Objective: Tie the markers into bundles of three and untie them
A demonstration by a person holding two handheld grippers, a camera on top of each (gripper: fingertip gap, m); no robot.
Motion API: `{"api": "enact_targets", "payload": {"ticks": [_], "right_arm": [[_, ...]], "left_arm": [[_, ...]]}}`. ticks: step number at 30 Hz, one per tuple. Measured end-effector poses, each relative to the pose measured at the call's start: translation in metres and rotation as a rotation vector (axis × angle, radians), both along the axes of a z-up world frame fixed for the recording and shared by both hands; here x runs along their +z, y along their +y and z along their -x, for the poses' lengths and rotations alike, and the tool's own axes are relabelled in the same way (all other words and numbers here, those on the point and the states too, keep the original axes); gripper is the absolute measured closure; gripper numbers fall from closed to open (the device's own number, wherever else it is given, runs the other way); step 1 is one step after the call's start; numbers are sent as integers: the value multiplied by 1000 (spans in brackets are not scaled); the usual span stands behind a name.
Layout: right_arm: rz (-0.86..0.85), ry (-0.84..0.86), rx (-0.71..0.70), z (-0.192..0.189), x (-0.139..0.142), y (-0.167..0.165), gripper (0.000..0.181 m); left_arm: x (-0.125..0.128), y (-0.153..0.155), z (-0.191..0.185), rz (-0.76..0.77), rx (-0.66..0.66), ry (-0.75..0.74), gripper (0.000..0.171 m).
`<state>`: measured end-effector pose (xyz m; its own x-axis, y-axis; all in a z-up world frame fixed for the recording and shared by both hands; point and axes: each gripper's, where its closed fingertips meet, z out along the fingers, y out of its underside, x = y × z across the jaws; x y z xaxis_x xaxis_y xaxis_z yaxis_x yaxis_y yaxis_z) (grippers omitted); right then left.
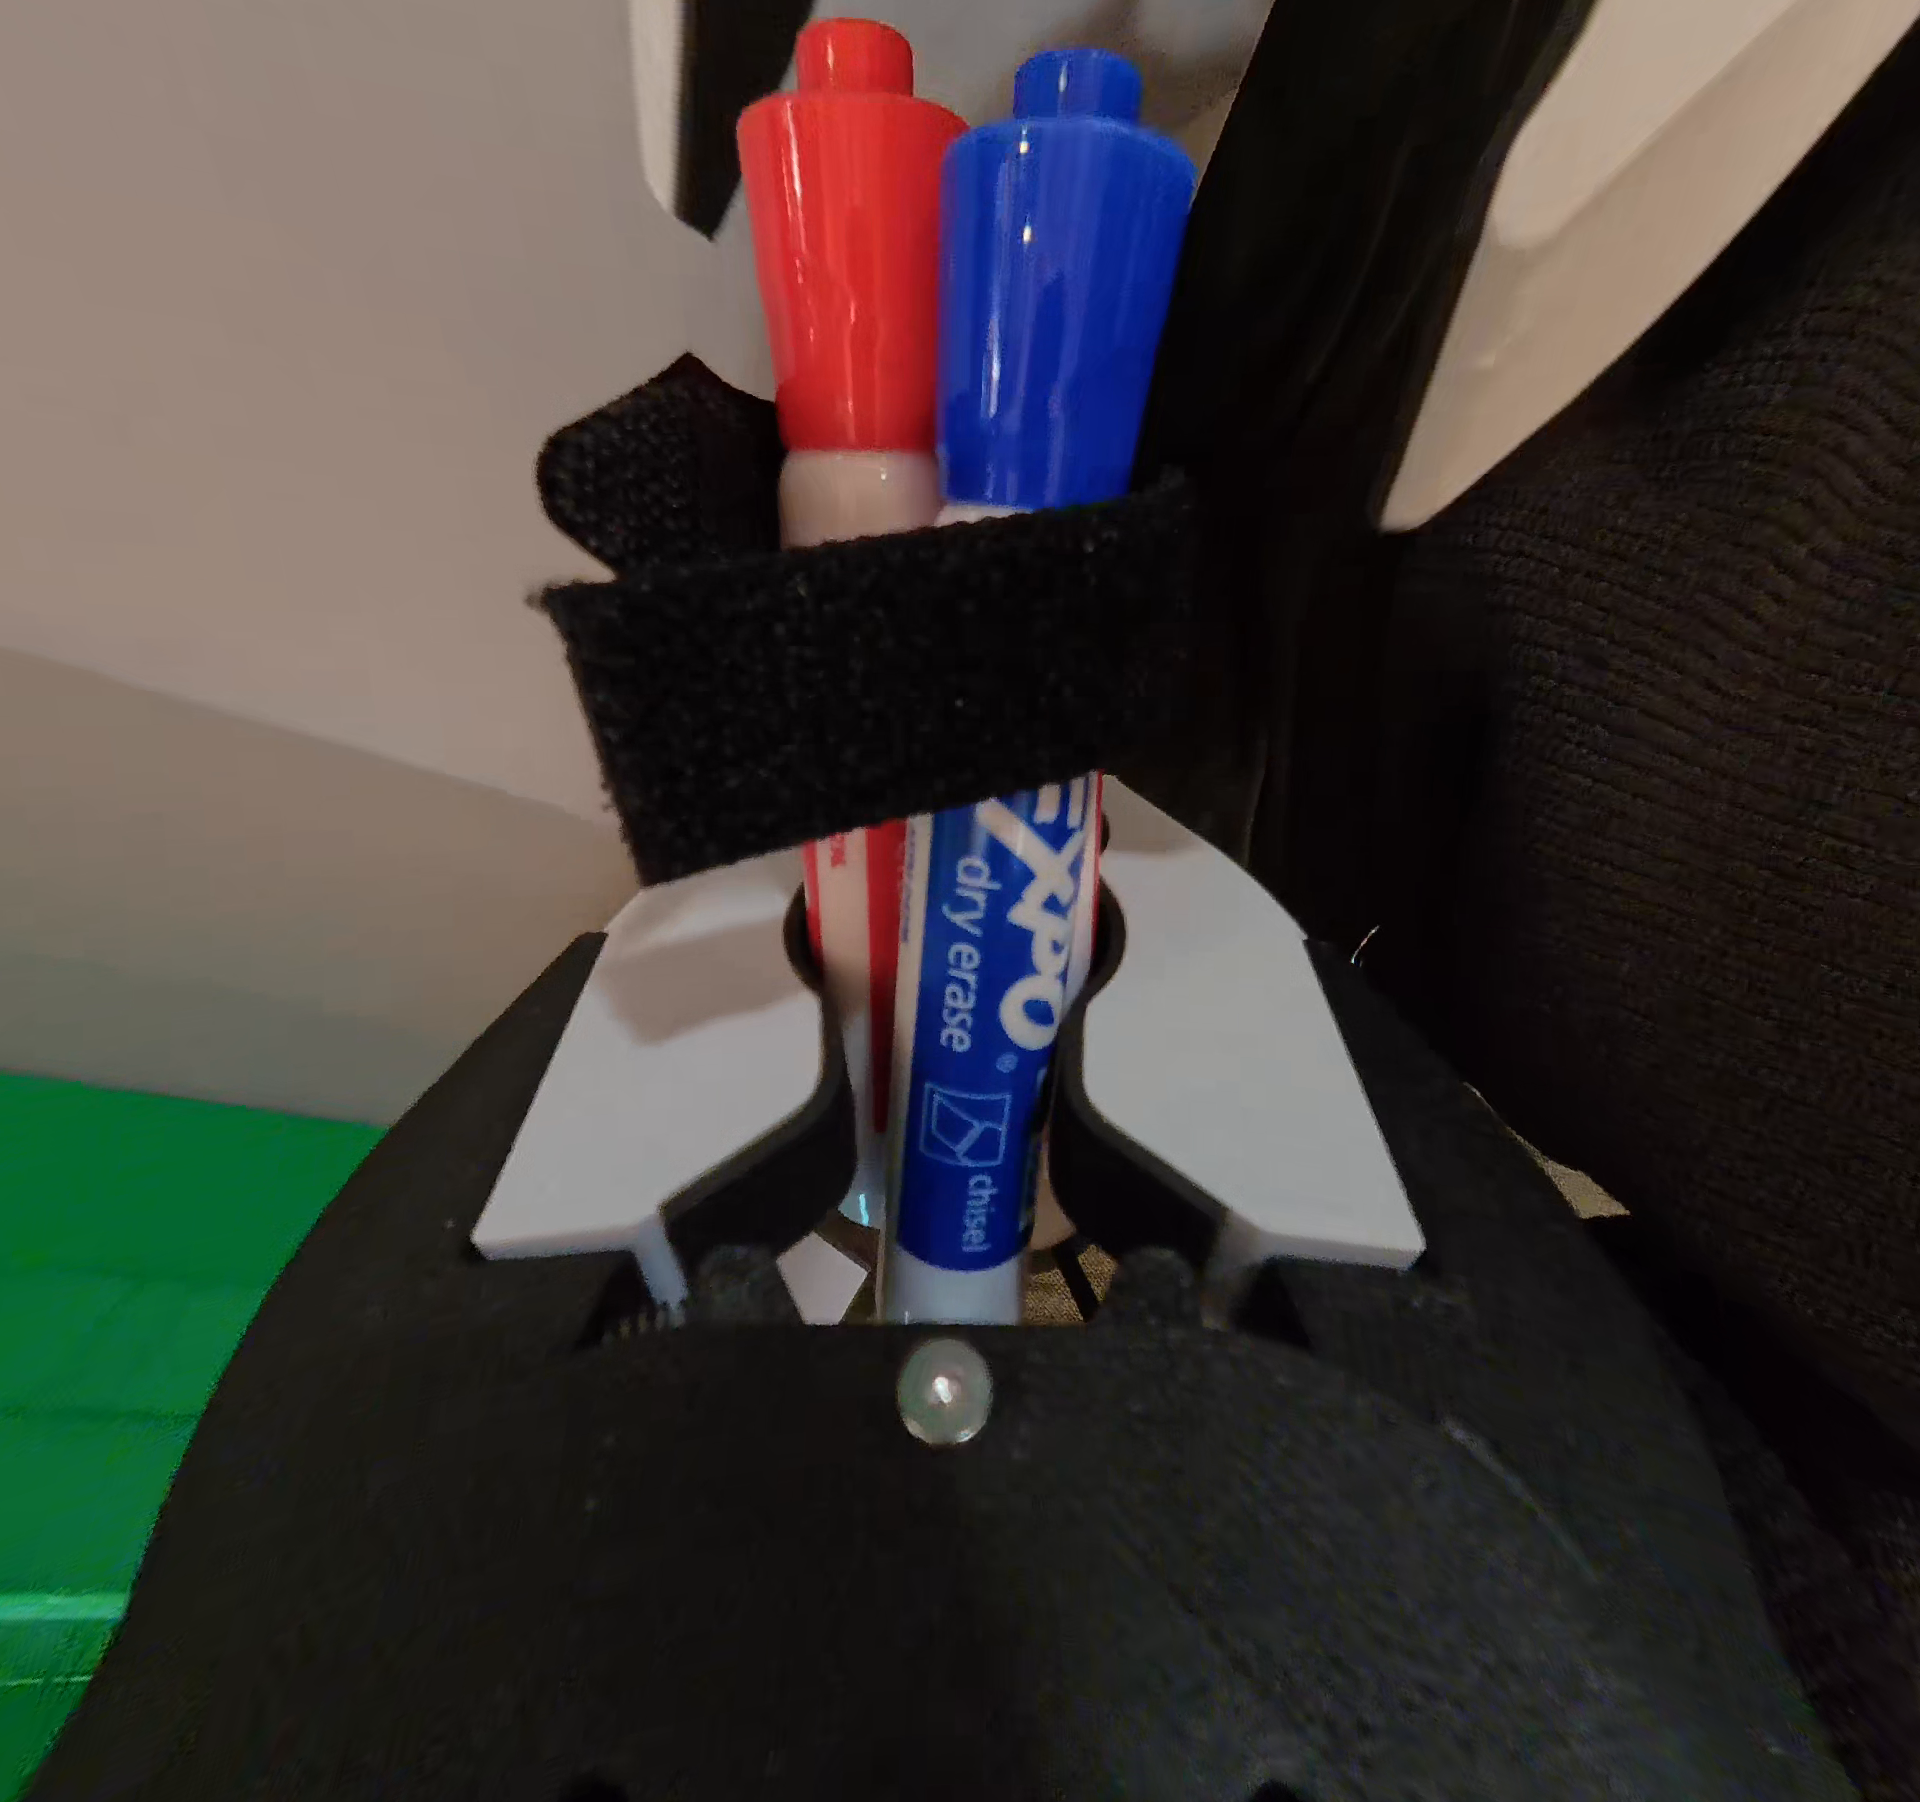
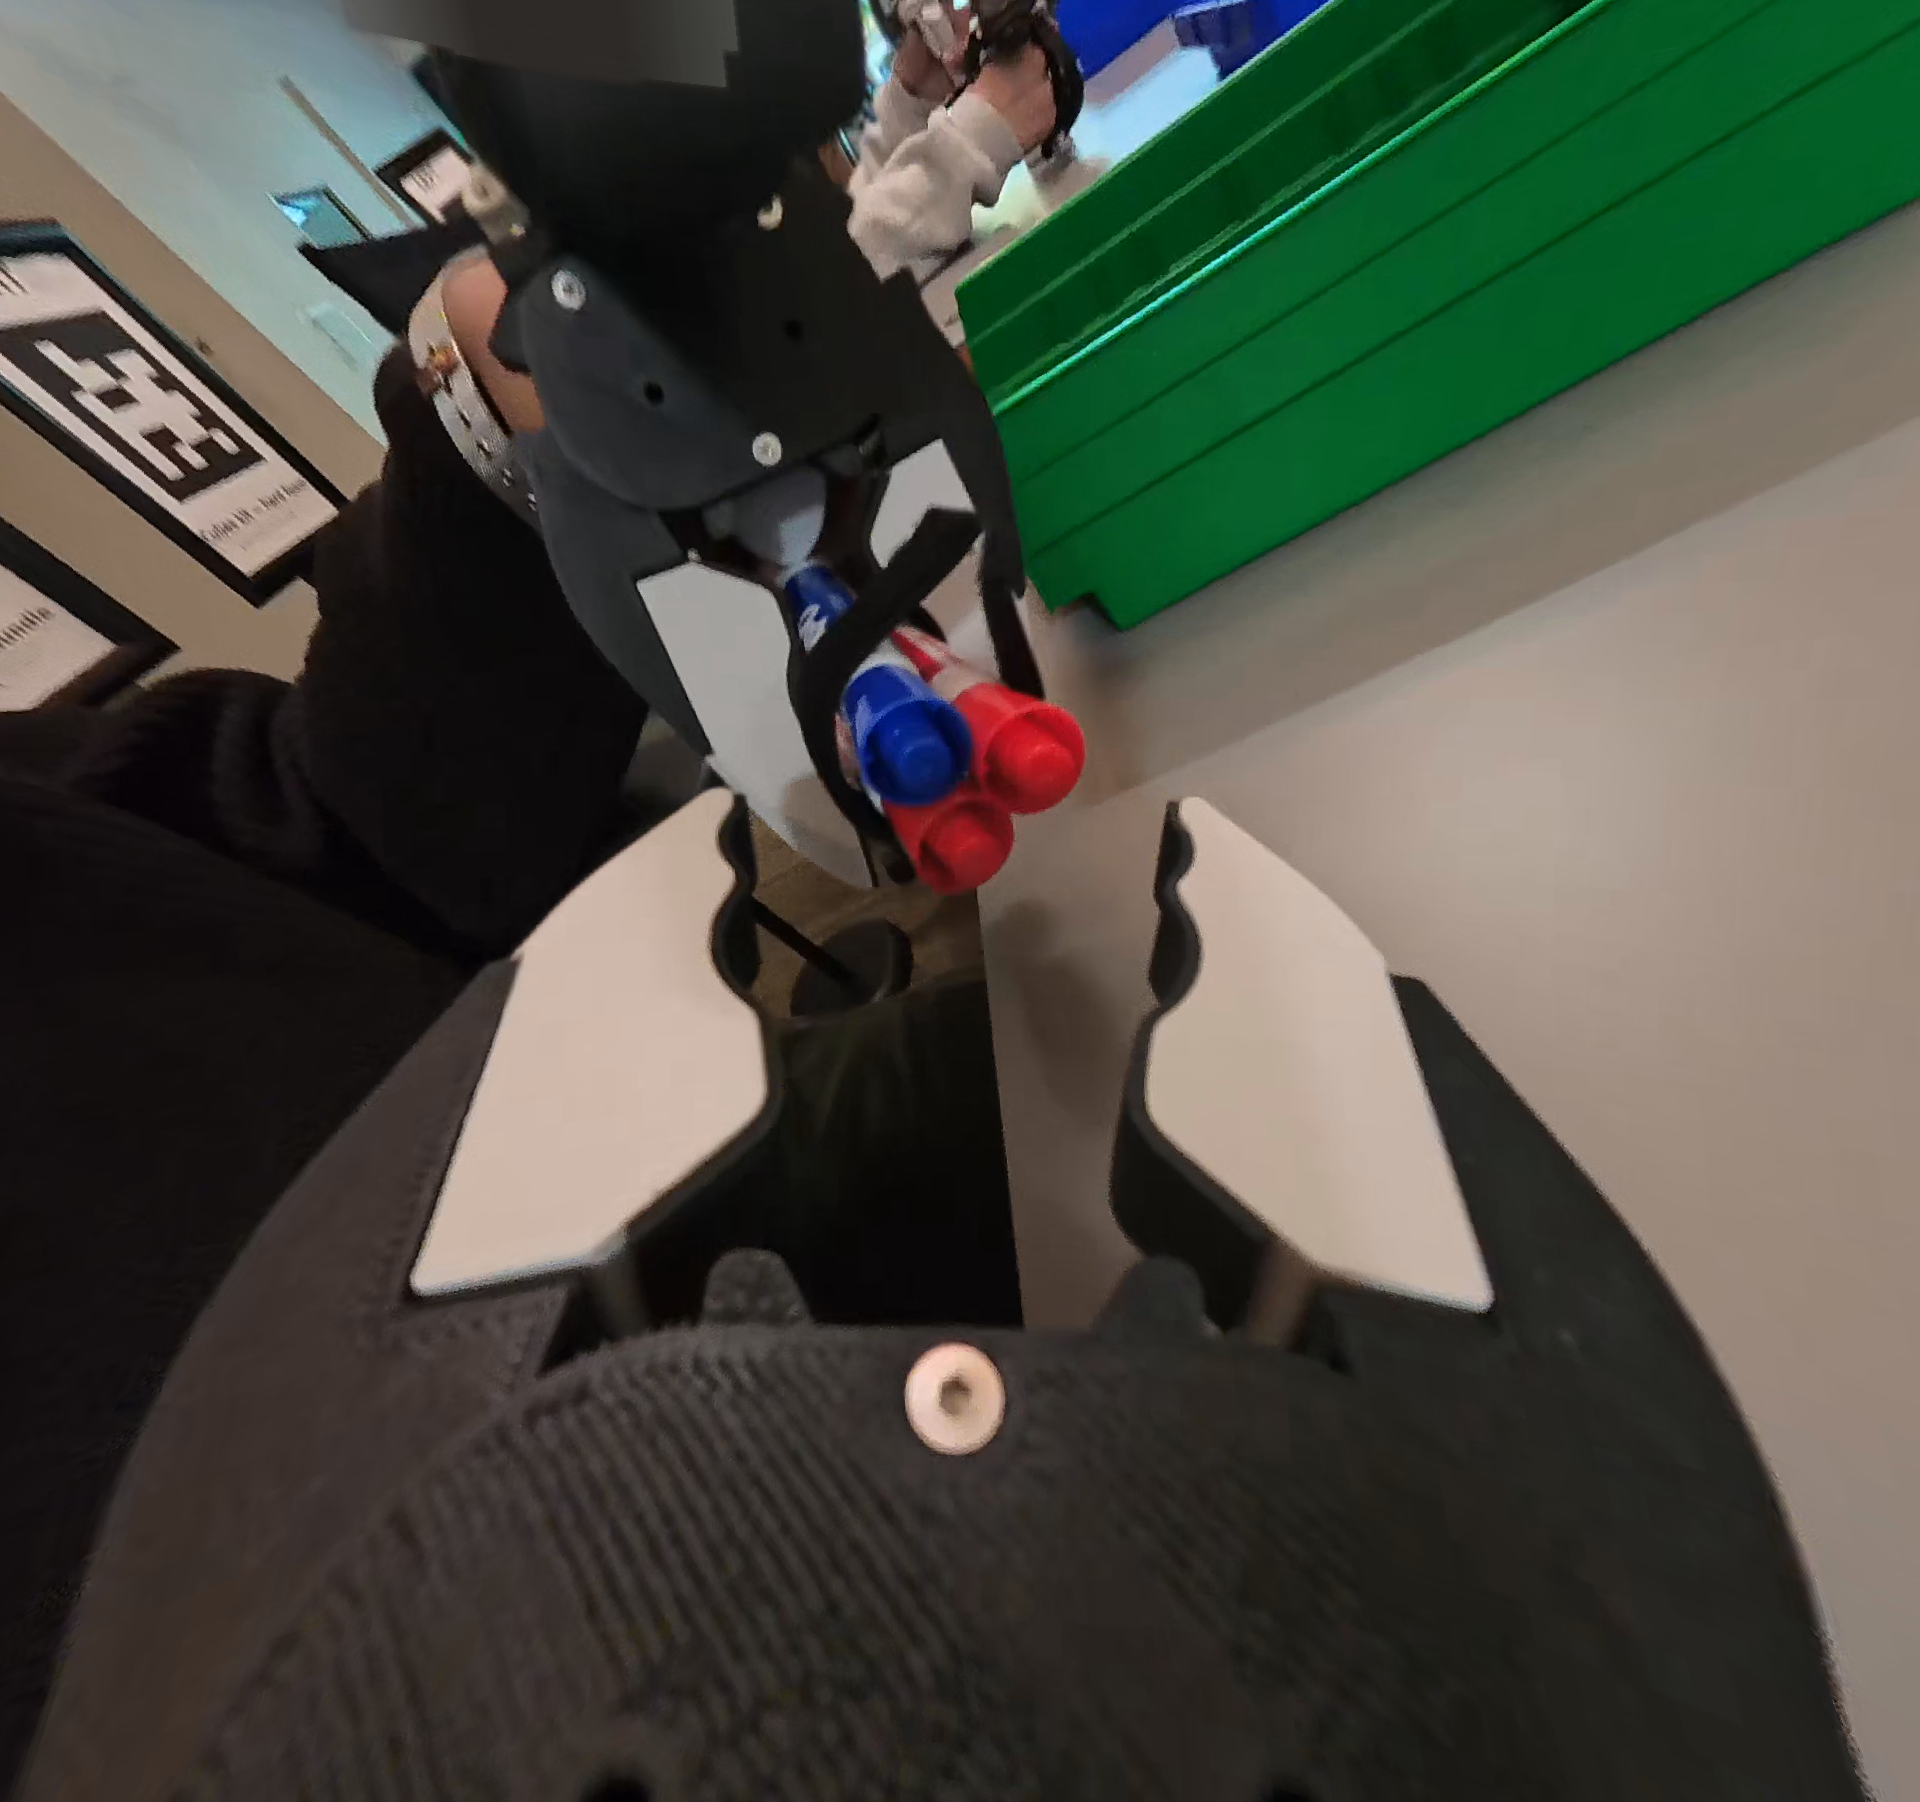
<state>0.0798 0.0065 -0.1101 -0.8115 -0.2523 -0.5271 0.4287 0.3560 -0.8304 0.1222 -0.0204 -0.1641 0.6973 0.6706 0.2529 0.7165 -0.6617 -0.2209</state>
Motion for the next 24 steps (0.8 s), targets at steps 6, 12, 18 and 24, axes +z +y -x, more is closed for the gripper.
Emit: {"api": "enact_targets", "payload": {"ticks": [6, 12, 18, 24], "right_arm": [[-24, -33, 63, -19, -6, -2, 112], [31, -108, 91, -30, 4, -4, 114], [23, -147, 115, -36, -1, -6, 114], [17, -134, 130, -41, -3, -6, 112]], "left_arm": [[2, 1, 0, -7, 1, 4, 129], [0, 7, -1, -11, -18, -2, 129], [-1, 12, -1, -10, -35, -7, 129], [-2, 16, -2, -7, -46, -12, 127]]}}
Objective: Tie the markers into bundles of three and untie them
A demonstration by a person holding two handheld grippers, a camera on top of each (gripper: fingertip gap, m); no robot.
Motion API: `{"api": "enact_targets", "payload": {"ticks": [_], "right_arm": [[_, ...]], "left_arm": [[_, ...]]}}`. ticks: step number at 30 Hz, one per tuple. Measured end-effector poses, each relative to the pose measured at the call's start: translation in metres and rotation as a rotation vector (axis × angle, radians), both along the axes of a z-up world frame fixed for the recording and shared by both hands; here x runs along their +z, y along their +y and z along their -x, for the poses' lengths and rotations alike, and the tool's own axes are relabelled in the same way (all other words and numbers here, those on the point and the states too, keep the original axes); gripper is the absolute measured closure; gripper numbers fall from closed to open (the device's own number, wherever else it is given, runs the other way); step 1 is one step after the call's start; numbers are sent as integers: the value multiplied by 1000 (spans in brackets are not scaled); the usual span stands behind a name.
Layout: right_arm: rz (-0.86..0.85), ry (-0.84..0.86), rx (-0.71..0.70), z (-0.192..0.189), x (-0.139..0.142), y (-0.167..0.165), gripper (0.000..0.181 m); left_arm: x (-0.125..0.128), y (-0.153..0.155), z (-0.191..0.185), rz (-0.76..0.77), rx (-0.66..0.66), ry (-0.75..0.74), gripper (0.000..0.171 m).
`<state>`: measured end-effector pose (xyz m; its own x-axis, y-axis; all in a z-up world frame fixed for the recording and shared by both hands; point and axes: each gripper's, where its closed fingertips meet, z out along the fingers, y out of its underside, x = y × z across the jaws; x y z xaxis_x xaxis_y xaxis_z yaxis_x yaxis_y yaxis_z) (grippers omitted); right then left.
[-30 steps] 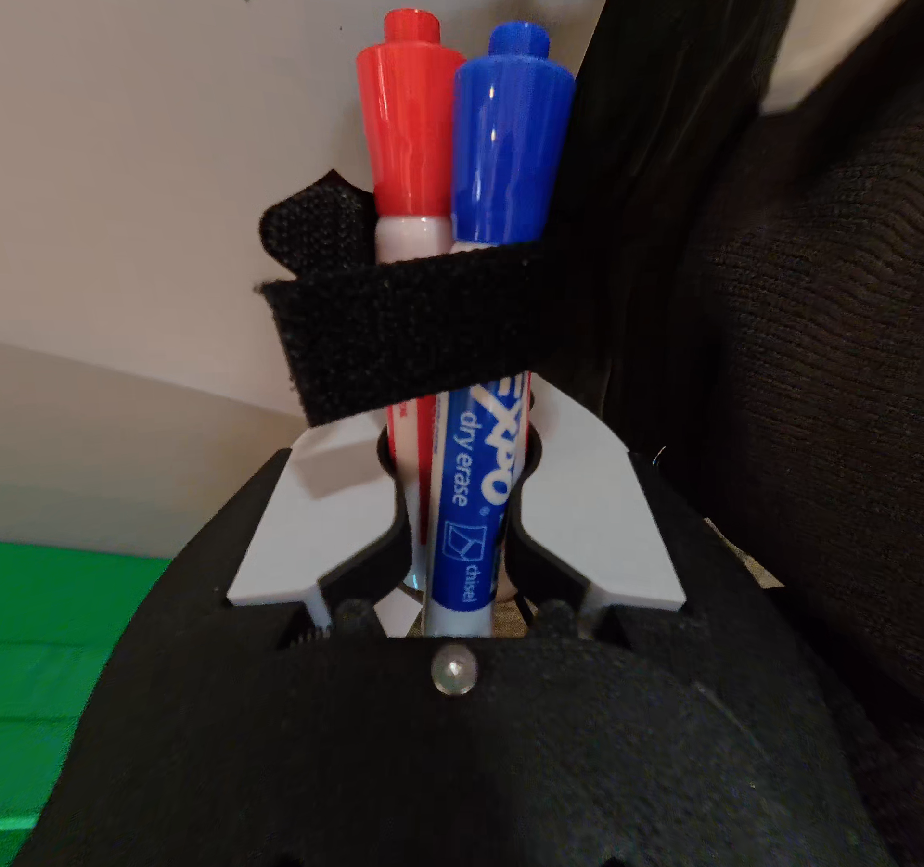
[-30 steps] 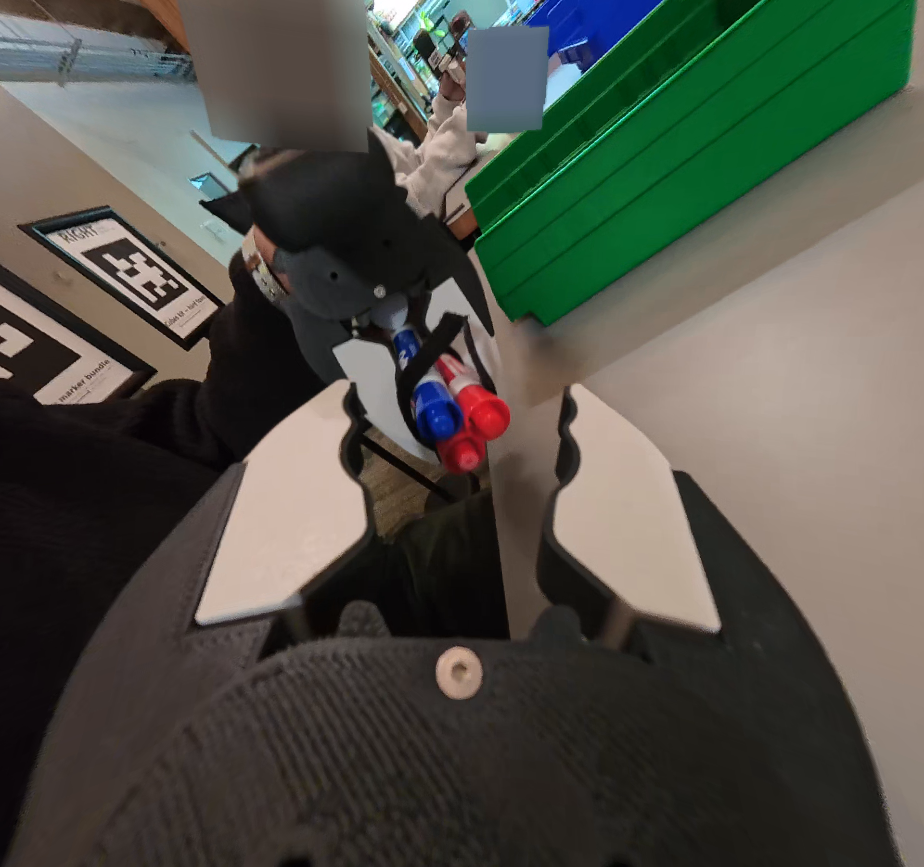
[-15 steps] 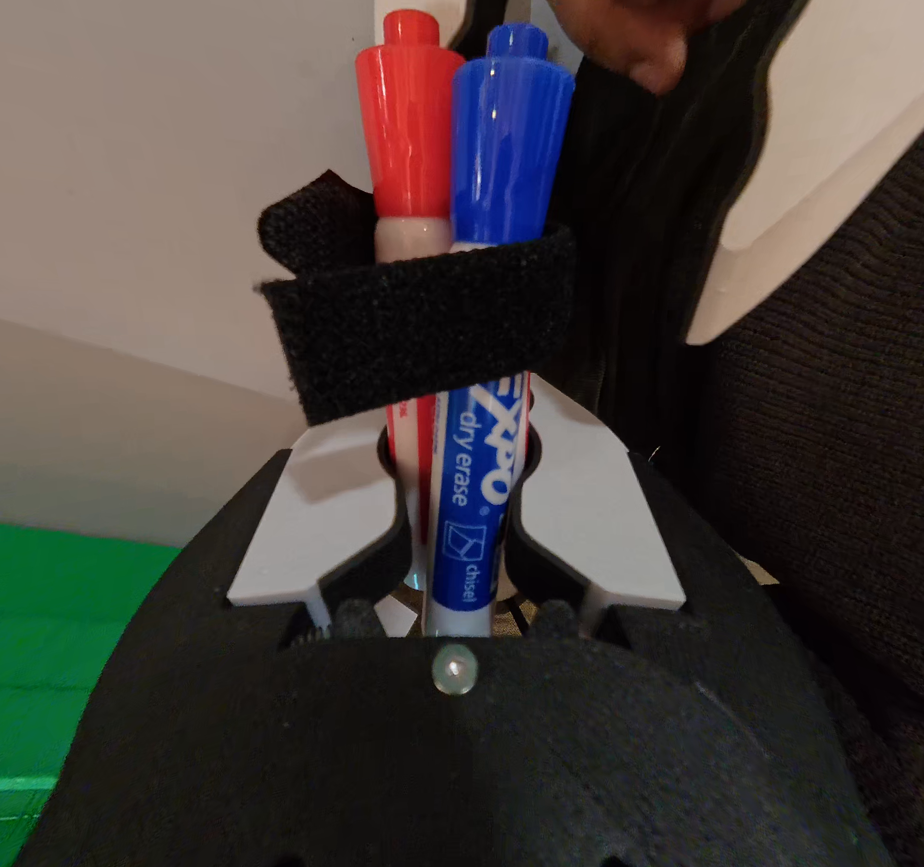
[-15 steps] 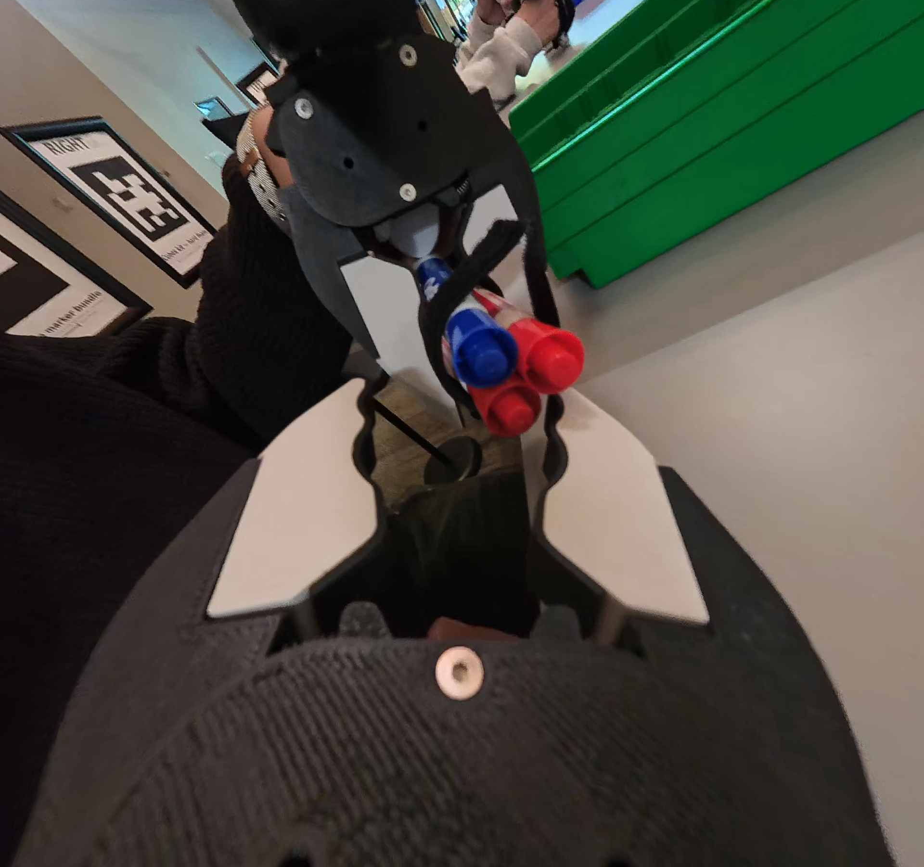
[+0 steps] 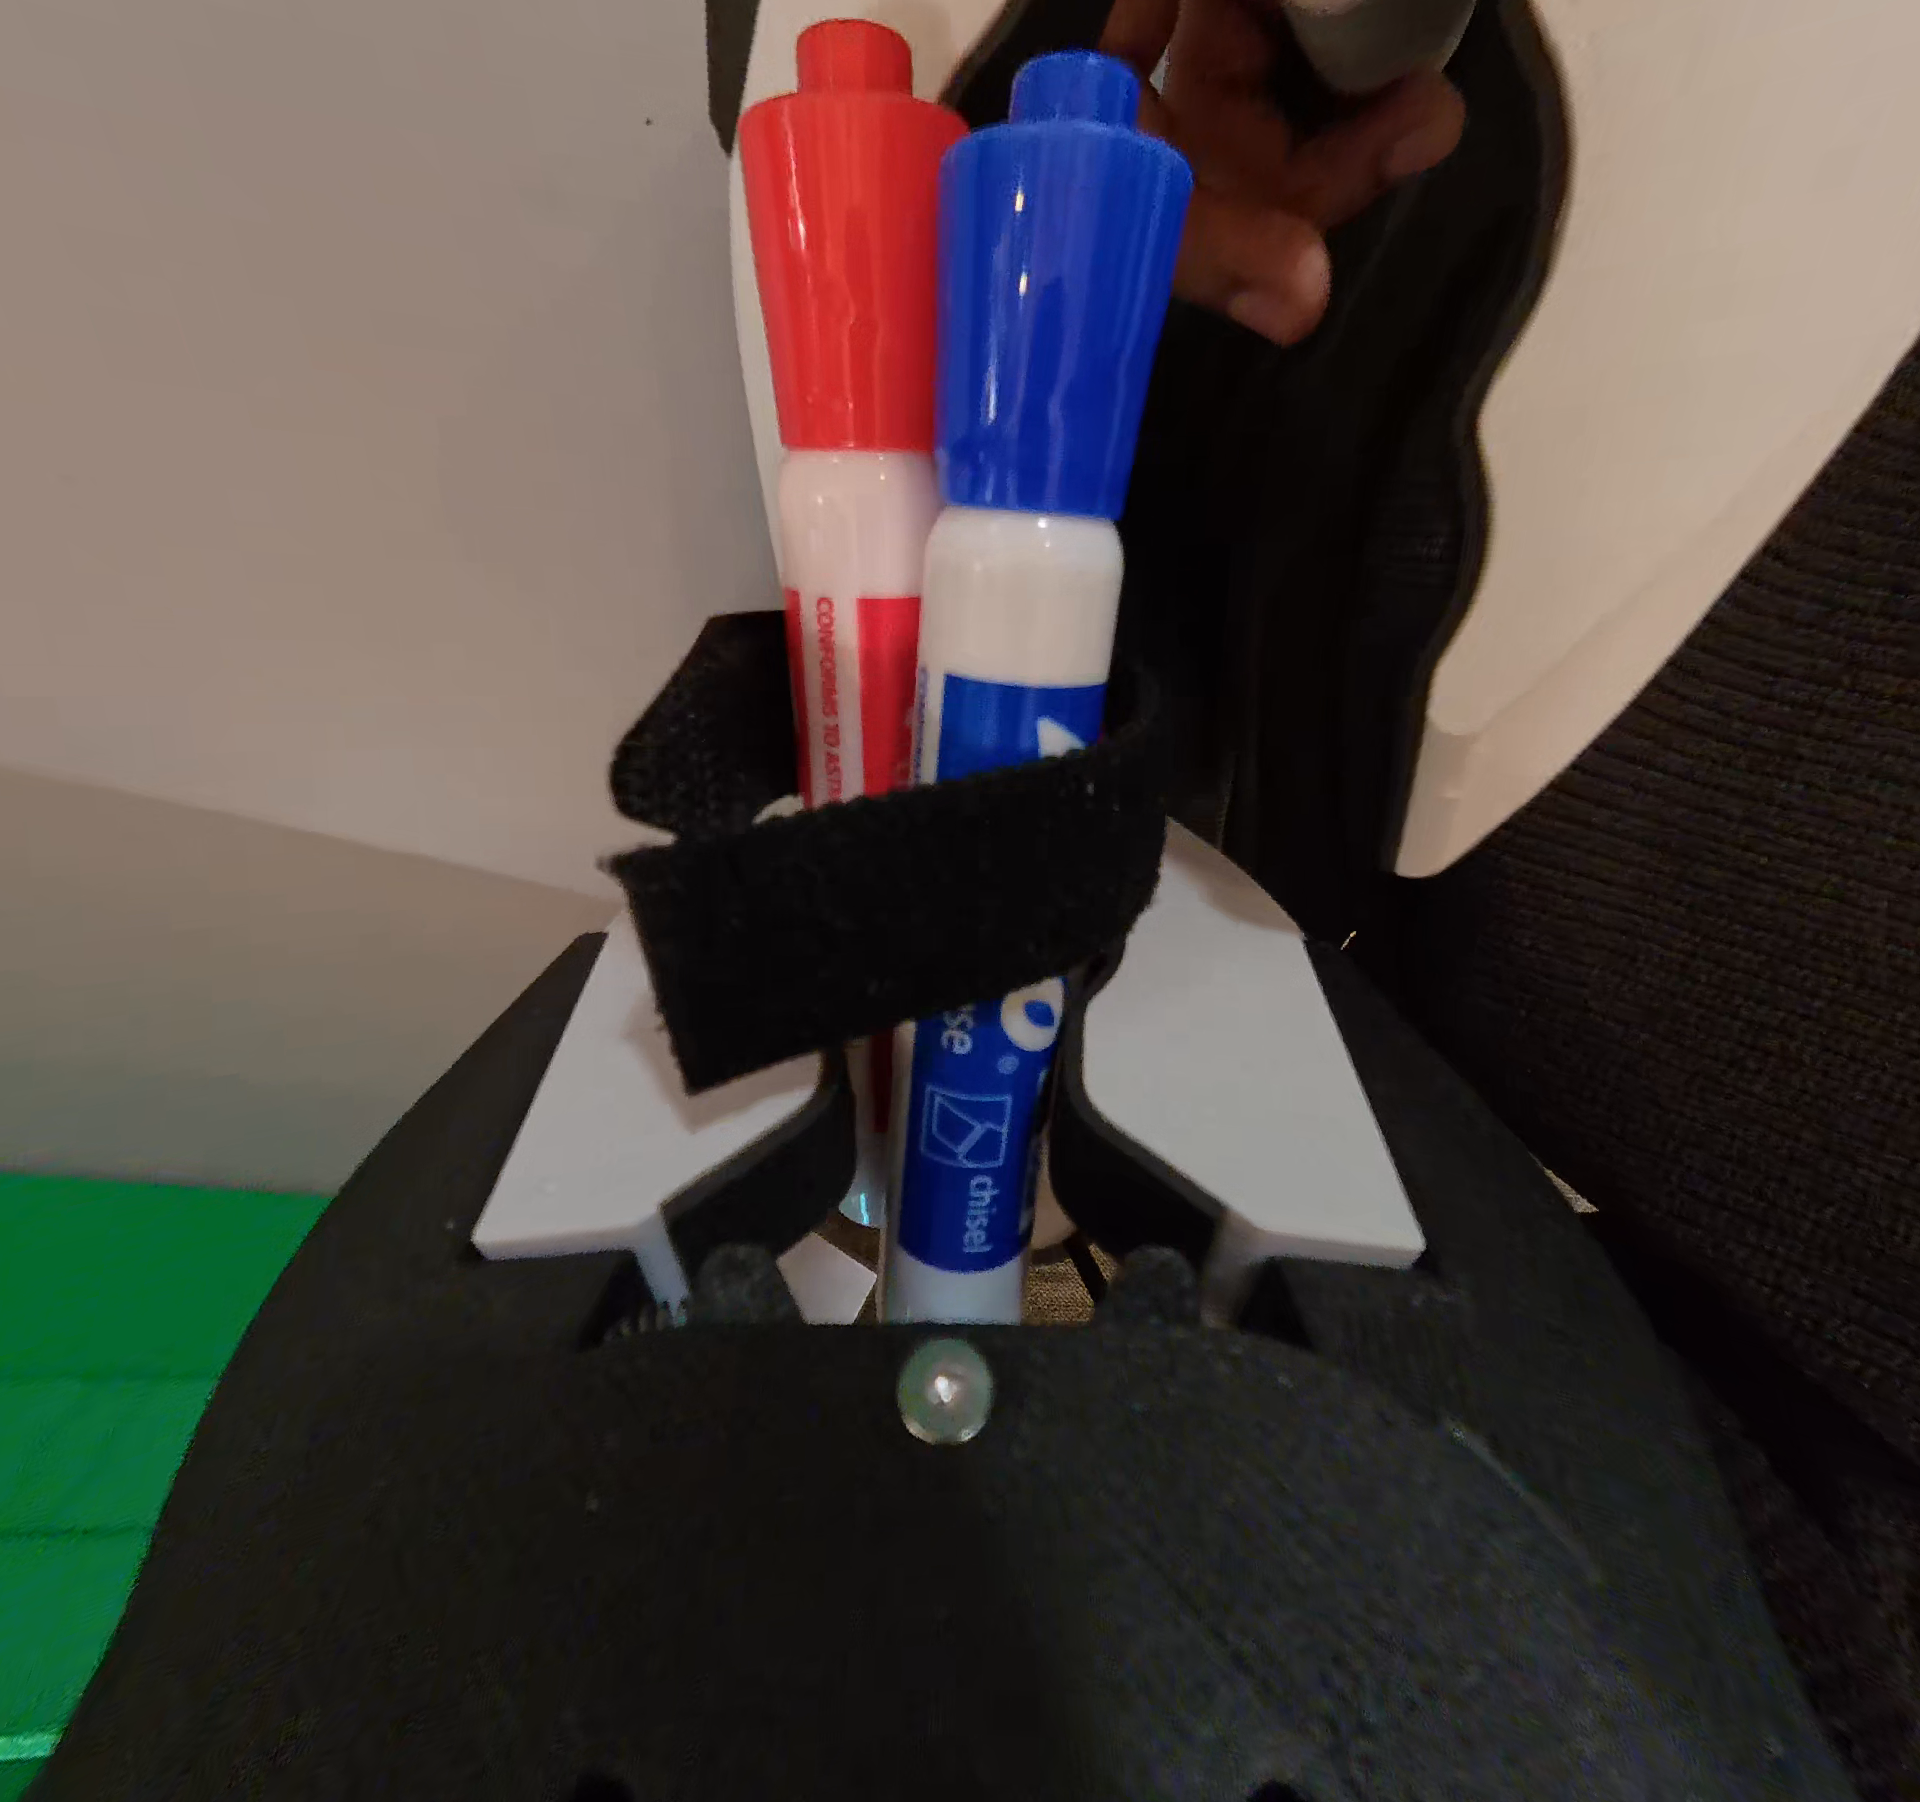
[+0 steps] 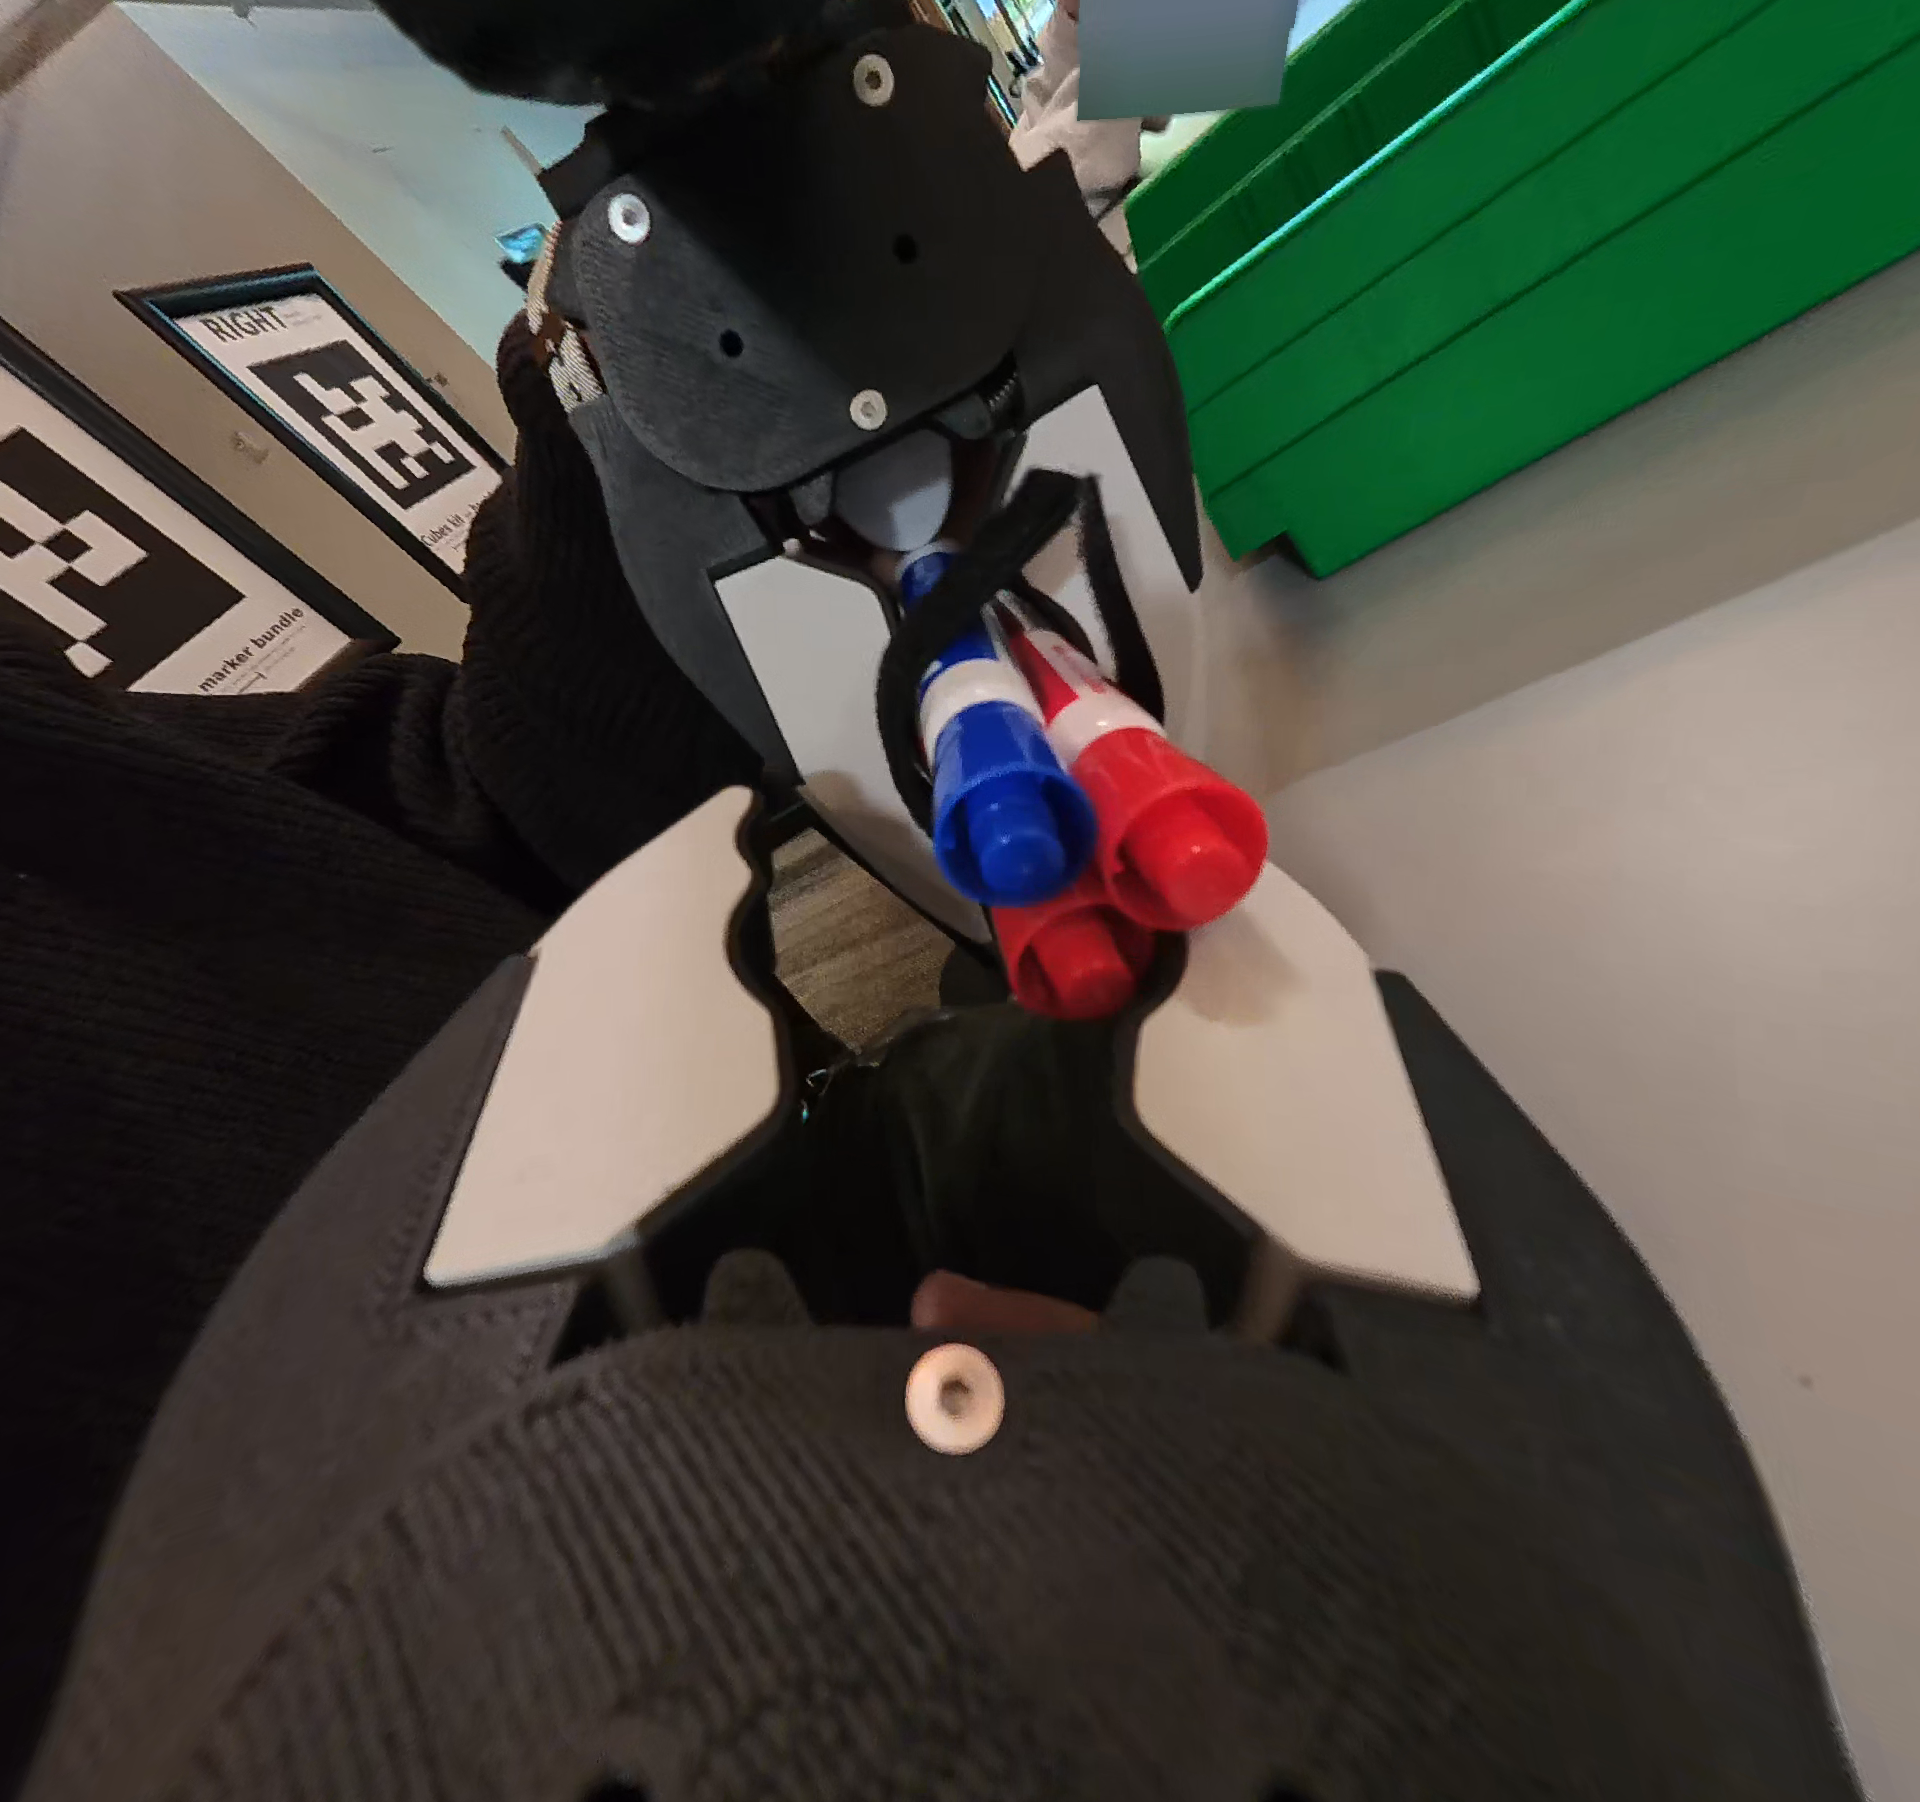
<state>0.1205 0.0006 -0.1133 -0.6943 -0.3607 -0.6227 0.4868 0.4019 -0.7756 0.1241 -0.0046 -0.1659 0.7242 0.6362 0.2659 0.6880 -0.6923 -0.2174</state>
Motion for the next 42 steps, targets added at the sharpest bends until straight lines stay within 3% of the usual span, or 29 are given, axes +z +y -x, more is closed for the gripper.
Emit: {"api": "enact_targets", "payload": {"ticks": [7, 12, 17, 21, 25, 30, 33, 42], "right_arm": [[-85, 47, -52, 38, -1, 12, 89], [15, -239, -261, 80, 37, 12, 94], [-133, -78, -134, 45, 17, 7, 90], [-176, -92, -48, 37, 10, 13, 98], [-200, -138, -39, 38, 9, 15, 105], [-329, -27, -34, 28, -11, 16, 117], [-339, -31, -18, 24, -10, 17, 131], [-346, -58, 1, 21, -11, 18, 142]], "left_arm": [[3, -4, 1, 0, 15, 10, 127], [-2, -5, 2, 30, 16, 2, 127], [-10, 5, -3, 47, -27, -32, 127], [-12, 18, -5, 53, -72, -34, 126], [-13, 26, -6, 56, -92, -33, 126], [-17, 26, -6, 73, -88, -42, 127], [-20, 25, -7, 90, -90, -49, 127], [-23, 28, -8, 93, -104, -62, 129]]}}
